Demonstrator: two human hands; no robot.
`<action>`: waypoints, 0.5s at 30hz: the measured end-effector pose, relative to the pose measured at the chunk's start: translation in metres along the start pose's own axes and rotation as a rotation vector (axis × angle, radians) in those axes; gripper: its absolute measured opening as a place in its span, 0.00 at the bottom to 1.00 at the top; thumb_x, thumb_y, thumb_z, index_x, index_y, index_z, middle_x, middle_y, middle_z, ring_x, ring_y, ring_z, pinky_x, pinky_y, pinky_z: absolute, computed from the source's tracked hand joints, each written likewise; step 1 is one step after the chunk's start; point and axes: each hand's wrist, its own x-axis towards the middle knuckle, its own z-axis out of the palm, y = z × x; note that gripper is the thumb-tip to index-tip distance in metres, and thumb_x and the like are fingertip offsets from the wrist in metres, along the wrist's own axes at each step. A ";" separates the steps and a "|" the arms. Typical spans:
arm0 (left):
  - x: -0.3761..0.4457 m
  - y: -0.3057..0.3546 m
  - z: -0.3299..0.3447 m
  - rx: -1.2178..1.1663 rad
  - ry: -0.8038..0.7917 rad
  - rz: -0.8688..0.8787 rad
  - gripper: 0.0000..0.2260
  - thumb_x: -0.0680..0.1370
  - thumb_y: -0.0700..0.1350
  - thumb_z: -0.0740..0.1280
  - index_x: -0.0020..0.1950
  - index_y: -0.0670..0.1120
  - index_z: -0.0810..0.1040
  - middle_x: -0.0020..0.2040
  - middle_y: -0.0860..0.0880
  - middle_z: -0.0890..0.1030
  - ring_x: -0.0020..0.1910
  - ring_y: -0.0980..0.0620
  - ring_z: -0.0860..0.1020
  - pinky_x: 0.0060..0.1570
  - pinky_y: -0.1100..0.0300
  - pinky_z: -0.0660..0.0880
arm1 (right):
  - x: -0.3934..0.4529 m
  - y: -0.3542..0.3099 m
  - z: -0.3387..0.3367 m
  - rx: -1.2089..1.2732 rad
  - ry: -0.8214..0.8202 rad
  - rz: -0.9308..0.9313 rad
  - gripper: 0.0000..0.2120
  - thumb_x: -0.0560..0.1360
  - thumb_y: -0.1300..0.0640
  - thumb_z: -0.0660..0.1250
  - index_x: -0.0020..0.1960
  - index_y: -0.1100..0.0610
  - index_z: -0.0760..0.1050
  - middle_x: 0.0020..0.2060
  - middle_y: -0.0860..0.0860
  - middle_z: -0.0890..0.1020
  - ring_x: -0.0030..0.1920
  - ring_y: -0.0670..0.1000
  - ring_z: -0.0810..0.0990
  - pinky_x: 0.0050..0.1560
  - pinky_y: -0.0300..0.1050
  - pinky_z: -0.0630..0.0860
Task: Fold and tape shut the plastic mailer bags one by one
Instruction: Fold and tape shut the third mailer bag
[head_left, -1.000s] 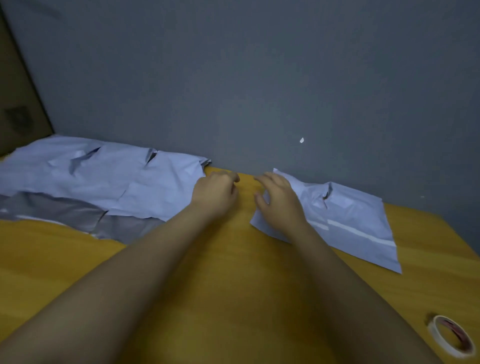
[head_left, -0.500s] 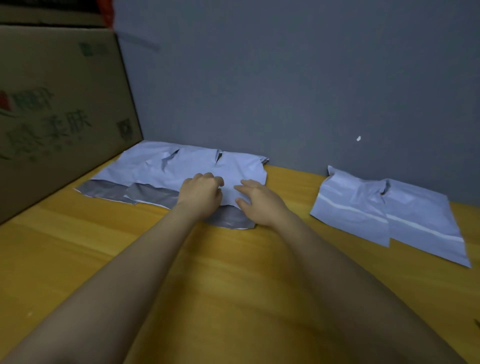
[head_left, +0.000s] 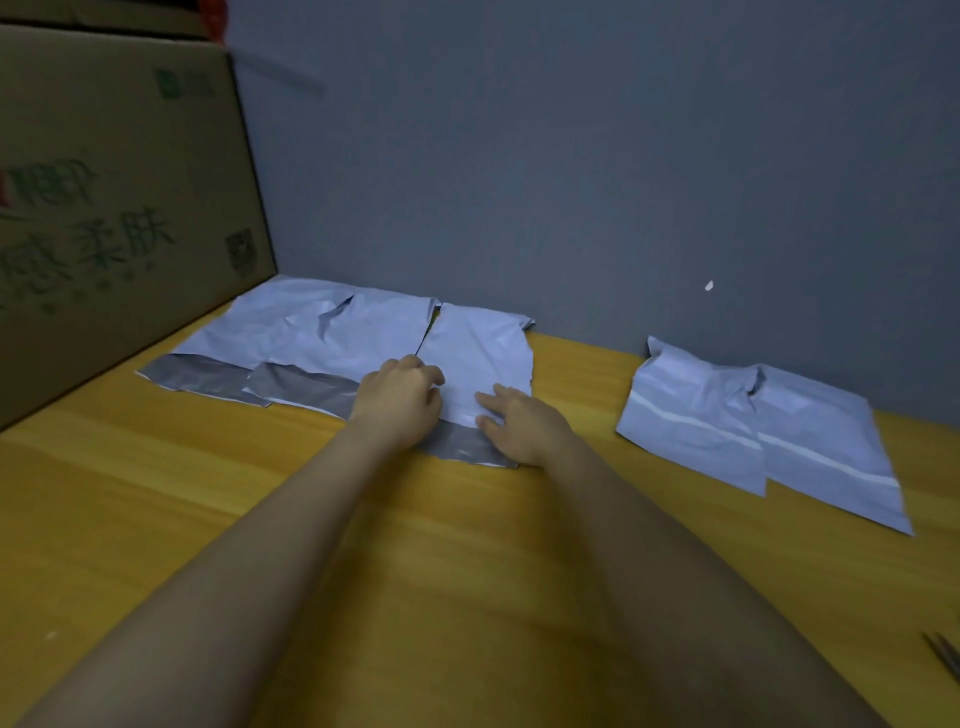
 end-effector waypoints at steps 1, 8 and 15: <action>-0.001 0.002 -0.001 -0.015 0.000 0.003 0.15 0.80 0.44 0.58 0.64 0.47 0.75 0.64 0.44 0.74 0.60 0.43 0.72 0.55 0.50 0.70 | -0.003 0.000 0.000 -0.009 -0.002 0.003 0.24 0.83 0.46 0.49 0.77 0.49 0.54 0.78 0.52 0.53 0.77 0.51 0.52 0.73 0.48 0.52; -0.026 0.016 -0.004 -0.120 -0.035 -0.026 0.17 0.78 0.38 0.57 0.65 0.48 0.75 0.66 0.44 0.72 0.63 0.42 0.70 0.57 0.48 0.71 | -0.047 0.006 0.005 0.065 -0.022 0.060 0.24 0.82 0.47 0.52 0.77 0.48 0.55 0.78 0.50 0.52 0.77 0.51 0.52 0.74 0.48 0.53; -0.068 0.037 0.000 -0.169 -0.084 0.073 0.22 0.75 0.34 0.57 0.67 0.47 0.73 0.69 0.44 0.69 0.67 0.43 0.66 0.61 0.49 0.68 | -0.121 0.015 0.011 0.088 -0.035 0.073 0.24 0.82 0.47 0.53 0.77 0.48 0.56 0.78 0.49 0.51 0.77 0.50 0.51 0.75 0.49 0.53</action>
